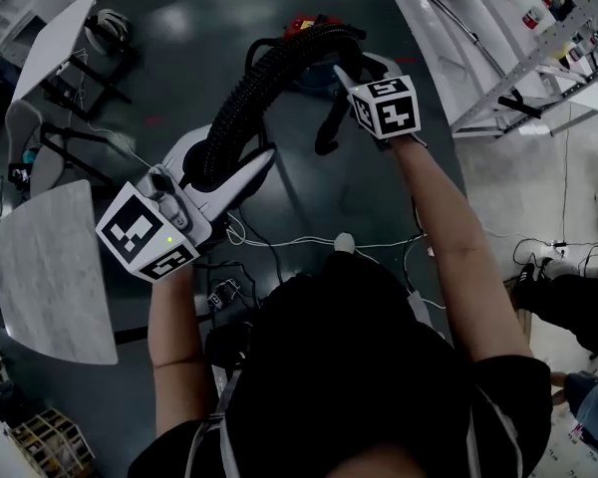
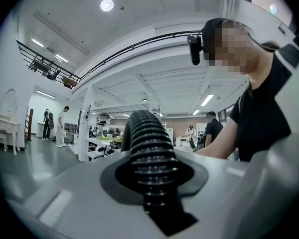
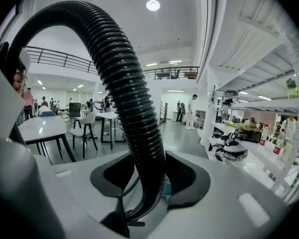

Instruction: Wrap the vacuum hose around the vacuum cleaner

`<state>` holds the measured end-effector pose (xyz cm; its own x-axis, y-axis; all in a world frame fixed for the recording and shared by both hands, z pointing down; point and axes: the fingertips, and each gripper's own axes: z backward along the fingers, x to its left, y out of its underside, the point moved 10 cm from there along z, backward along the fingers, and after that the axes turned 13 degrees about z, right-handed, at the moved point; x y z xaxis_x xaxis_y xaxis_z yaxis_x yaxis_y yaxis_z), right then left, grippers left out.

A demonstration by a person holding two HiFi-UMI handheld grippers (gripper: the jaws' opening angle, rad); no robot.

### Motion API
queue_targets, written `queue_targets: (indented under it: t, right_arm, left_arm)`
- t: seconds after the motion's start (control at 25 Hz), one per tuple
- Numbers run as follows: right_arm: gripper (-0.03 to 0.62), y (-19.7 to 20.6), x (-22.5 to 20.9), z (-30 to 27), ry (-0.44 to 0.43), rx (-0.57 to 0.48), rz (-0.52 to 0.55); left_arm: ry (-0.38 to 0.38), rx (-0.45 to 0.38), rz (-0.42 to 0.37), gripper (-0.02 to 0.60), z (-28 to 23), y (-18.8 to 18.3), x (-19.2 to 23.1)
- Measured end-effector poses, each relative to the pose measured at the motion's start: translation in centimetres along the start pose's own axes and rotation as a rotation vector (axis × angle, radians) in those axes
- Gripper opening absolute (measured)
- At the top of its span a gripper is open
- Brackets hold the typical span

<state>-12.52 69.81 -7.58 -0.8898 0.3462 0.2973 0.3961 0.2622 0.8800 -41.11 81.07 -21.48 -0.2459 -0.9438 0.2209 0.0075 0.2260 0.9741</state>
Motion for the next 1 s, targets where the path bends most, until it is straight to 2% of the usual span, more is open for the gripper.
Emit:
queue_targets:
  t: [0.08,0.12,0.2,0.24,0.28,0.44,0.64,0.8,1.0]
  right_arm:
    - [0.218,0.1,-1.1,-0.6,0.006,0.000,0.032]
    - [0.262,0.1,-1.5,-0.9,0.000,0.004,0.044]
    - [0.268,0.3,-2.2,-1.4,-0.024,0.006,0.052]
    - [0.245,0.4,-2.5,-1.5,-0.036,0.002,0.054]
    - [0.193,0.4,-2.8,-1.6,-0.047,-0.003,0.059]
    - [0.169,0.3,-3.8,-2.3,-0.095,0.005,0.071]
    - [0.167,-0.4,-5.0,-2.5,-0.120,0.033,-0.018]
    - [0.167,-0.7,-6.0,-2.8,-0.137,0.034,-0.095]
    - [0.167,-1.1,-7.6,-2.4,-0.152,0.021,-0.185]
  left_arm:
    - [0.013,0.004,-0.003,0.119,-0.5,0.0,0.1]
    - [0.016,0.007,-0.011,0.119,-0.7,0.0,0.1]
    - [0.011,0.012,-0.025,0.119,-1.1,-0.1,-0.1]
    - [0.008,0.013,-0.027,0.120,-1.4,-0.1,-0.1]
    - [0.006,0.013,-0.026,0.120,-1.8,-0.1,-0.1]
    - [-0.058,-0.010,-0.006,0.120,-3.2,0.3,0.9]
    - [-0.159,-0.073,0.044,0.120,-4.5,1.5,2.8]
    - [-0.216,-0.158,0.082,0.120,-6.4,2.2,4.4]
    - [-0.283,-0.214,0.047,0.124,-8.6,2.1,5.0]
